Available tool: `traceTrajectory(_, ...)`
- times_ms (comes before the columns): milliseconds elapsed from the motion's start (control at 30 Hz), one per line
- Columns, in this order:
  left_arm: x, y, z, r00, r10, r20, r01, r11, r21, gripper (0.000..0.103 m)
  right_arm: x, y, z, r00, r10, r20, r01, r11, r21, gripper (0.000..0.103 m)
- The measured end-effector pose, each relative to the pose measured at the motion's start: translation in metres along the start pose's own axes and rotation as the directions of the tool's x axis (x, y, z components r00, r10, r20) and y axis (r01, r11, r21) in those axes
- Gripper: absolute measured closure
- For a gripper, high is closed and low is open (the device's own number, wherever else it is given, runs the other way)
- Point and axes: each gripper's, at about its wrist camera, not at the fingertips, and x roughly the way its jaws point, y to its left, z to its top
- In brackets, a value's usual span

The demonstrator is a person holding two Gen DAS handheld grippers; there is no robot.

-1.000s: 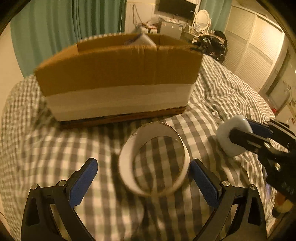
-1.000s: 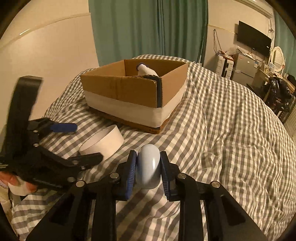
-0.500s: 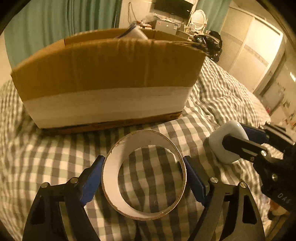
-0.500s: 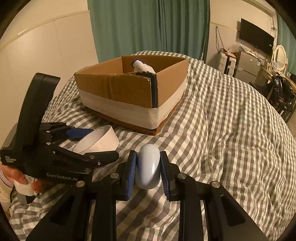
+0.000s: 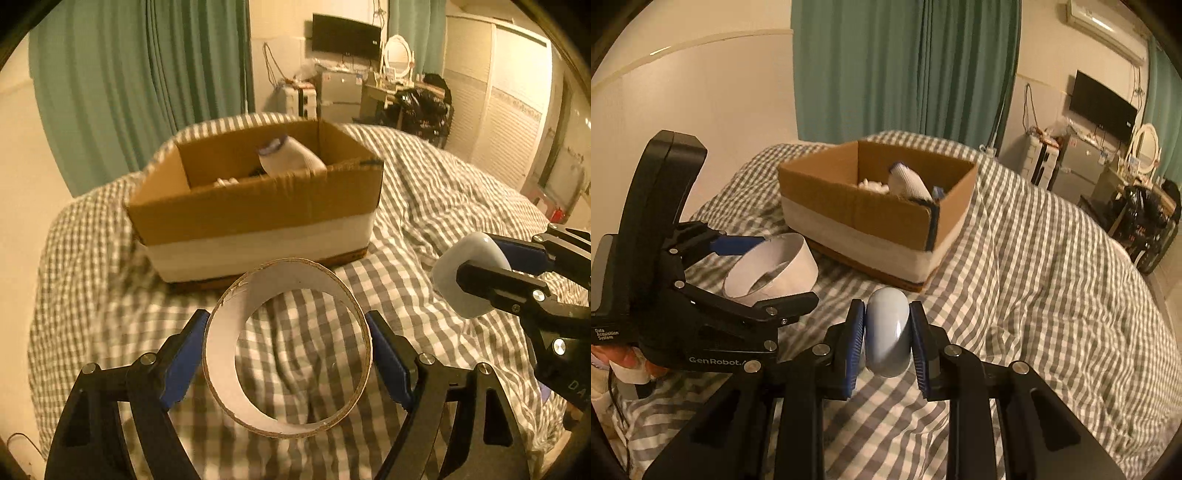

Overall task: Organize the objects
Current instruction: 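Carry the mouse and tape roll into the cardboard box while opening both grippers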

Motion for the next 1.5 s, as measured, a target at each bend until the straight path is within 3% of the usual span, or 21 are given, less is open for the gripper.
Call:
traceTrajectory(400, -0.063, 0.013, 0.017, 0.989, 0.058, 0.136, -0.061, 0.998, 0.017, 0.018, -0.052, 0.025, 0.025, 0.995, -0.033, 0.097, 0.039, 0.997, -0.066, 0.079)
traceTrajectory(767, -0.080, 0.049, 0.064, 0.966, 0.126, 0.225, -0.124, 0.992, -0.023, 0.018, -0.058, 0.028, 0.089, 0.979, 0.032, 0.199, -0.015, 0.996, -0.088, 0.079)
traceTrajectory(1033, -0.051, 0.080, 0.106, 0.959, 0.152, 0.238, -0.142, 0.988, -0.057, 0.018, -0.012, 0.010, 0.139, 0.979, 0.094, 0.181, -0.083, 0.994, -0.068, 0.079)
traceTrajectory(1233, -0.008, 0.090, 0.130, 0.967, 0.133, 0.216, -0.125, 0.991, -0.050, 0.018, 0.038, -0.009, 0.168, 0.979, 0.138, 0.149, -0.136, 0.990, -0.020, 0.079)
traceTrajectory(1500, 0.055, 0.099, 0.139, 0.981, 0.118, 0.151, -0.113, 0.993, -0.039, 0.018, 0.110, -0.031, 0.181, 0.981, 0.178, 0.080, -0.181, 0.983, 0.034, 0.079)
